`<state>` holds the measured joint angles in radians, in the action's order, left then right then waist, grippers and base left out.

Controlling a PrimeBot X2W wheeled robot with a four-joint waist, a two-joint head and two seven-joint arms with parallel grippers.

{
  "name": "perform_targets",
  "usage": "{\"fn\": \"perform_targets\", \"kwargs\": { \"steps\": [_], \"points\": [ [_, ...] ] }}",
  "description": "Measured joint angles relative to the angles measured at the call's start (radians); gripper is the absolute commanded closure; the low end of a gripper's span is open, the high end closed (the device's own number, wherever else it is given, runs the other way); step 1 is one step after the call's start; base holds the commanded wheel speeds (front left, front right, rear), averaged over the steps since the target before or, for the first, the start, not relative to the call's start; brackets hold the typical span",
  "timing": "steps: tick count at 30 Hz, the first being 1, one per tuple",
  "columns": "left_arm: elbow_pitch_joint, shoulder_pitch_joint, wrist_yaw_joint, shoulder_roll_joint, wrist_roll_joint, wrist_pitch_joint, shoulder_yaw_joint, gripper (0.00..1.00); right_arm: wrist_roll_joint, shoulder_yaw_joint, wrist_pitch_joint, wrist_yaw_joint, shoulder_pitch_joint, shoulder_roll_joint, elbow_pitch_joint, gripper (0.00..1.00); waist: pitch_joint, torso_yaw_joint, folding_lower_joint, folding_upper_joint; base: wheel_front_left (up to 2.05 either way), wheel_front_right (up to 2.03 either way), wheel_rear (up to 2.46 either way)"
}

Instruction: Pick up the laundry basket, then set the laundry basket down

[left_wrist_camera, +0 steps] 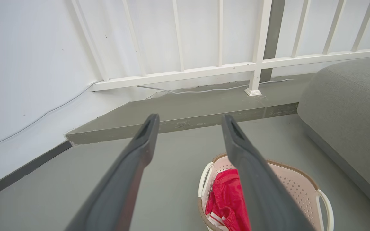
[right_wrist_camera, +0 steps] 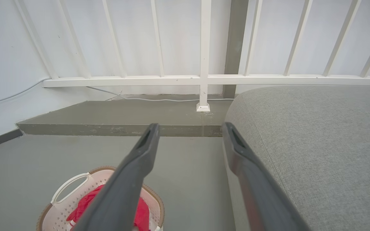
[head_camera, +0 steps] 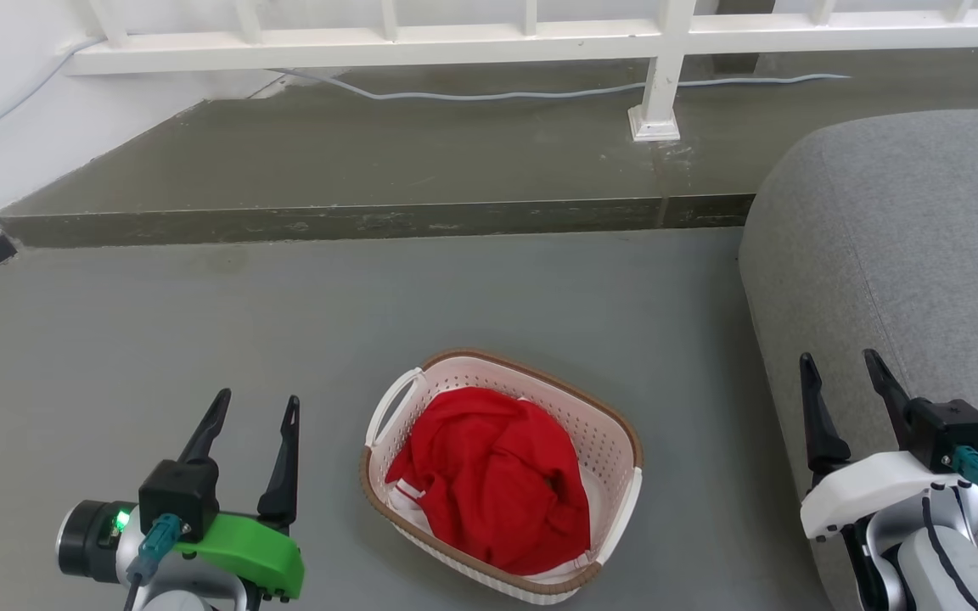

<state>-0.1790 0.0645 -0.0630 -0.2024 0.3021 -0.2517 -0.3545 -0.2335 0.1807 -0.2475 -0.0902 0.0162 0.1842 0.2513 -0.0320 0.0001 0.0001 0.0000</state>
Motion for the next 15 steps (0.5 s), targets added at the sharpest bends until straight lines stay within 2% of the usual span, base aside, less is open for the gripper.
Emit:
{"fn": "perform_targets", "kwargs": {
  "steps": [15],
  "points": [
    [-0.019, 0.0, 0.0, 0.0, 0.002, 0.0, -0.001, 0.0, -0.001, -0.001, 0.0, 0.002, 0.0, -0.001, 0.01, 0.0, -0.005, 0.001, 0.0, 0.0, 0.0, 0.0, 0.0]
  ]
}}
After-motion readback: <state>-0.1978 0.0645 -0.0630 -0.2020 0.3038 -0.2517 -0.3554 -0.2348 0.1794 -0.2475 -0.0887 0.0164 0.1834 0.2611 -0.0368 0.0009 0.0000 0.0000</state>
